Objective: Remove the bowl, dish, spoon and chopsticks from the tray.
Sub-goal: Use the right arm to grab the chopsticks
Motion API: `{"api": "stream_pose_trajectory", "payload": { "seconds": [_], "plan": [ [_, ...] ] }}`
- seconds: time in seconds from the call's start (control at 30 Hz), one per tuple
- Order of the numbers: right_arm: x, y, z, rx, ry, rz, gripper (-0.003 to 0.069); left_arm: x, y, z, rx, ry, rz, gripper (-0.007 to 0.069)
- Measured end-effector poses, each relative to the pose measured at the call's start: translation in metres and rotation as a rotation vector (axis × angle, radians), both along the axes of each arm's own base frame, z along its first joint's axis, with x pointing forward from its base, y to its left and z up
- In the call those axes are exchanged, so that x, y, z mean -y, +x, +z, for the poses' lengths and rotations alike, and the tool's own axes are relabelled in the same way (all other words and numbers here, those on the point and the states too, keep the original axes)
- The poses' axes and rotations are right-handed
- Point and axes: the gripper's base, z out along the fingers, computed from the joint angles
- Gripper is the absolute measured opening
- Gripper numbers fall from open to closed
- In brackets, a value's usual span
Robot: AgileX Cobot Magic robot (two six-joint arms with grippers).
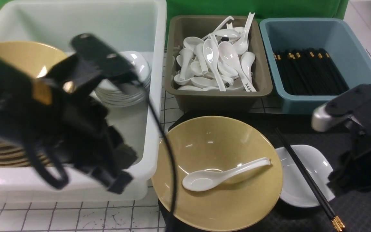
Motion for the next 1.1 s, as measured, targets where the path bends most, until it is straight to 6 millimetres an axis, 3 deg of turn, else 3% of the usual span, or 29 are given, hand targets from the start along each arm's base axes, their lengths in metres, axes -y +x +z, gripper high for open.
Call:
{"api": "stream_pose_trajectory", "payload": {
  "seconds": [0.17,0.23,0.4,0.53,0.63,0.77,0.93,1.03,1.1],
  "plan": [
    [-0.011,0.029,-0.023,-0.069,-0.026,-0.002,0.0428,0.024,0.008,-0.006,-0.010,0.007,-0.057,-0.0013],
    [-0.014,0.038,-0.029,-0.075,-0.028,-0.005,0.0482,0.028,0.011,-0.009,-0.016,0.011,-0.062,-0.0013],
    [-0.019,0.053,-0.053,-0.129,-0.049,-0.007,0.0517,0.030,0.014,-0.013,-0.023,0.022,-0.062,-0.0013],
    [-0.021,0.056,-0.066,-0.168,-0.064,-0.007,0.0464,0.031,0.014,-0.013,-0.021,0.022,-0.061,-0.0013],
    [-0.021,0.058,-0.071,-0.184,-0.070,-0.008,0.0378,0.031,0.015,-0.013,-0.020,0.022,-0.061,-0.0013],
    [-0.022,0.060,-0.070,-0.181,-0.066,-0.019,0.0158,0.032,0.016,-0.012,0.001,0.008,-0.057,-0.0013],
    [-0.022,0.059,-0.060,-0.185,-0.065,-0.023,0.0158,0.034,0.019,-0.010,0.032,-0.023,-0.050,-0.0013],
    [-0.020,0.054,-0.042,-0.160,-0.058,-0.019,0.0158,0.037,0.020,-0.007,0.048,-0.065,-0.042,-0.0013],
    [-0.016,0.047,-0.013,-0.084,-0.051,-0.010,0.0158,0.042,0.025,0.002,0.082,-0.120,-0.033,-0.0013]
  ]
}}
